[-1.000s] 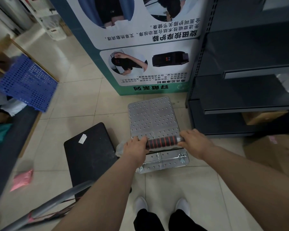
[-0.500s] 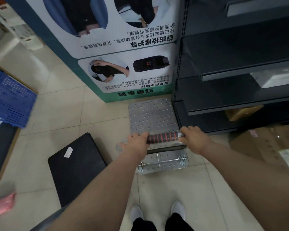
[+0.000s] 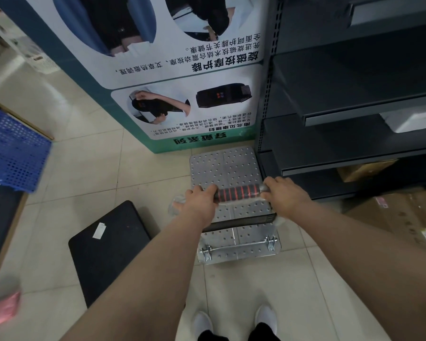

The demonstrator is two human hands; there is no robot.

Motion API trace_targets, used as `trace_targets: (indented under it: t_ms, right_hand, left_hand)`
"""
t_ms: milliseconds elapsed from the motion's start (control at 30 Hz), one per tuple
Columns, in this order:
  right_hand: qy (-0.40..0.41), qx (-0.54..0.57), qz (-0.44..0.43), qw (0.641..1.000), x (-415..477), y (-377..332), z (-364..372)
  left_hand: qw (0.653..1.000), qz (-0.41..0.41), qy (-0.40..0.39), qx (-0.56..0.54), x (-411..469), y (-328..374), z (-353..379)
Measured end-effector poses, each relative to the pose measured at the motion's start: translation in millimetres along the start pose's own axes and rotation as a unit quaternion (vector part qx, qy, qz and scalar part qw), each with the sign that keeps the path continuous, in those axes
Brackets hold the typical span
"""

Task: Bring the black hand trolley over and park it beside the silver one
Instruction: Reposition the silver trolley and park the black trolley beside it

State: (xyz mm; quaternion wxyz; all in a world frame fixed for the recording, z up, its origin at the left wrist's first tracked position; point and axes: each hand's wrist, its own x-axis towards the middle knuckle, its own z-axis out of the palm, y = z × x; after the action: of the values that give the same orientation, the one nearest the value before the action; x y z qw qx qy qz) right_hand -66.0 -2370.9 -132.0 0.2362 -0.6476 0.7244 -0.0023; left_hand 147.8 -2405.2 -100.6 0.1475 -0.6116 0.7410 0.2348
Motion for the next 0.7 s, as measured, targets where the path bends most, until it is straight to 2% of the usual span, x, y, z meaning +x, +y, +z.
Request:
trace_targets:
  t_ms: [233,467,700]
  right_hand:
    - [0.023,-0.02,0.011,0.999,17.6,-11.6,-6.3]
    - [-0.033,-0.045,0.014,0.998,32.1,-15.1,-15.8]
    - [0.037,0.038,0.052,0.997,38.9,-12.8,-3.7]
  left_hand:
    - [1.0,0.005,0.007,0.0,22.3,-6.6,-12.1]
    - [1.0,0.005,0.027,0.001,35.5,-6.3,-18.5]
    - [0.999,0.002,0.035,-0.003,39.9,-4.9,-18.9]
